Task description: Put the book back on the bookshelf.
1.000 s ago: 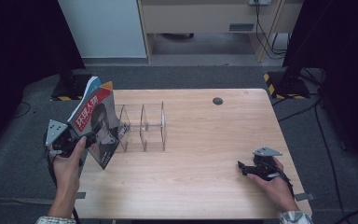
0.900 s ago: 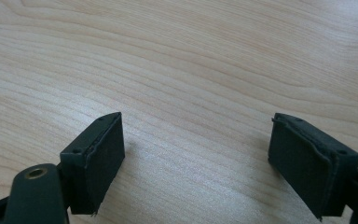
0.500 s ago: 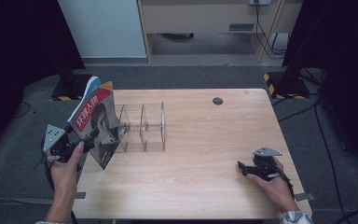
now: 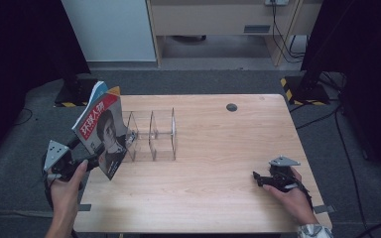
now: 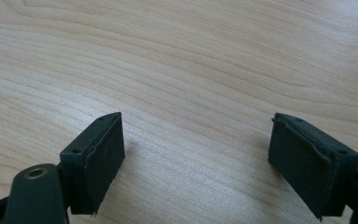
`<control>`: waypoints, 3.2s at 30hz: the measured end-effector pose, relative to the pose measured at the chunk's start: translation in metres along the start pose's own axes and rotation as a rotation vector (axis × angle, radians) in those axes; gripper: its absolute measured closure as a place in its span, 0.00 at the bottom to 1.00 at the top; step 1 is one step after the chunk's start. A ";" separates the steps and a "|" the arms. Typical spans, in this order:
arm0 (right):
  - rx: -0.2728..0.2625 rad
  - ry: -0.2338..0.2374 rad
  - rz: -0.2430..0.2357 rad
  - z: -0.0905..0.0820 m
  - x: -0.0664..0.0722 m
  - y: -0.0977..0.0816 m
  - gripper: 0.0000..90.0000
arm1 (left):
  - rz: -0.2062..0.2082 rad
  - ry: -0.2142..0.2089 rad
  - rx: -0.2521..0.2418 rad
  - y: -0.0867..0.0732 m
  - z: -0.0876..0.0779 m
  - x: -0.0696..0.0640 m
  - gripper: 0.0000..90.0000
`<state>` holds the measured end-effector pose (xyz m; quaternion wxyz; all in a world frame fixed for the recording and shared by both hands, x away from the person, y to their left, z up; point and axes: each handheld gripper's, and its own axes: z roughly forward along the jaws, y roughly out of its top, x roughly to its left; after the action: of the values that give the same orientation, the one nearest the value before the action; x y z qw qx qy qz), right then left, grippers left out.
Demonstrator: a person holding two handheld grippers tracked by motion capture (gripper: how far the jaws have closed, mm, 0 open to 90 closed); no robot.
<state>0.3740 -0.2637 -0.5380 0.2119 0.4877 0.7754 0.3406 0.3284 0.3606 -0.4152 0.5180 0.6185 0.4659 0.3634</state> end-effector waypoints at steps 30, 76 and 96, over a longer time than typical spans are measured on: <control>0.001 0.004 0.001 0.000 0.001 0.000 0.21 | 0.032 -0.082 0.142 -0.060 -0.029 -0.017 0.08; 0.005 -0.001 0.004 0.001 0.001 0.000 0.17 | 0.103 -0.272 0.243 -0.043 0.047 -0.099 0.04; 0.009 0.000 0.003 0.001 0.001 0.001 0.16 | 0.080 -0.350 0.253 -0.031 0.079 -0.133 0.05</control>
<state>0.3744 -0.2620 -0.5382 0.2090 0.4898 0.7761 0.3377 0.3560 0.2104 -0.4570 0.4942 0.7503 0.3858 0.2096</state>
